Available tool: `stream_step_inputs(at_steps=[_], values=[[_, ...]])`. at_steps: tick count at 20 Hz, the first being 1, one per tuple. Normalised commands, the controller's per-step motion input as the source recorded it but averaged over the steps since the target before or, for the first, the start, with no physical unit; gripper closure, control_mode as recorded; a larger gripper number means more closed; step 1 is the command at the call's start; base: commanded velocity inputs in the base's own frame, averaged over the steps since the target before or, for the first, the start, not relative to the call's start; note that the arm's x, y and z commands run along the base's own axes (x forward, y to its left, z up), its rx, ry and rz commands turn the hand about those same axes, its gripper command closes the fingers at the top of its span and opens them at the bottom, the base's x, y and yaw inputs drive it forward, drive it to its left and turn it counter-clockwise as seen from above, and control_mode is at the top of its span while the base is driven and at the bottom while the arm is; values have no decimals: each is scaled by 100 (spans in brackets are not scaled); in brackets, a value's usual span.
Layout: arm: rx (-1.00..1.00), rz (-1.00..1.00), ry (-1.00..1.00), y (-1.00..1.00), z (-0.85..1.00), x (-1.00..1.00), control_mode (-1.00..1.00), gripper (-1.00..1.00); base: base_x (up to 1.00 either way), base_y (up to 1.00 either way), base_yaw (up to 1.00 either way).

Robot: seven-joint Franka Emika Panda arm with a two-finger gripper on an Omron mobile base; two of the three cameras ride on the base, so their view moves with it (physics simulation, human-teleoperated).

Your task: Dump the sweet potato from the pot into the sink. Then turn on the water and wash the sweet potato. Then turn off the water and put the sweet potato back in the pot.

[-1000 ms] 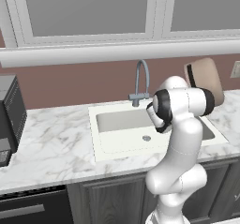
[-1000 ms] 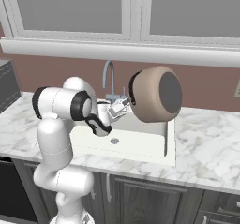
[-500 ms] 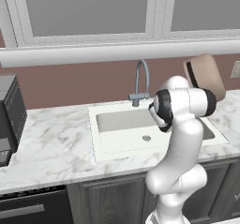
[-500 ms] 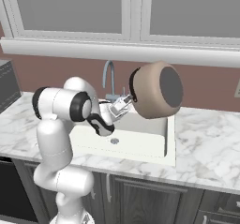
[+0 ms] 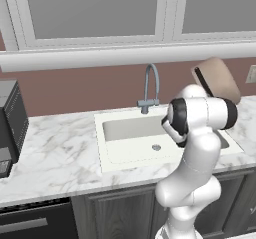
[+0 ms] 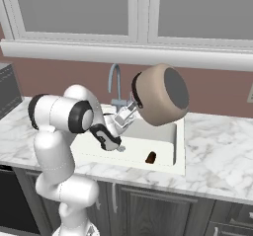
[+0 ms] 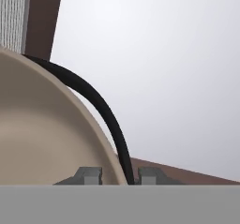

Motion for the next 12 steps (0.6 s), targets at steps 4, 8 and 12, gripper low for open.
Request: stream_step_inputs(at_steps=[4, 8, 12], values=[[-16, 3, -6, 1, -1, -10, -100, 100, 0, 0, 0], [-5, 0, -10, 0, 0, 0, -100, 100, 0, 0, 0], [5, 0, -6, -3, 0, -11, -100, 100, 0, 0, 0]])
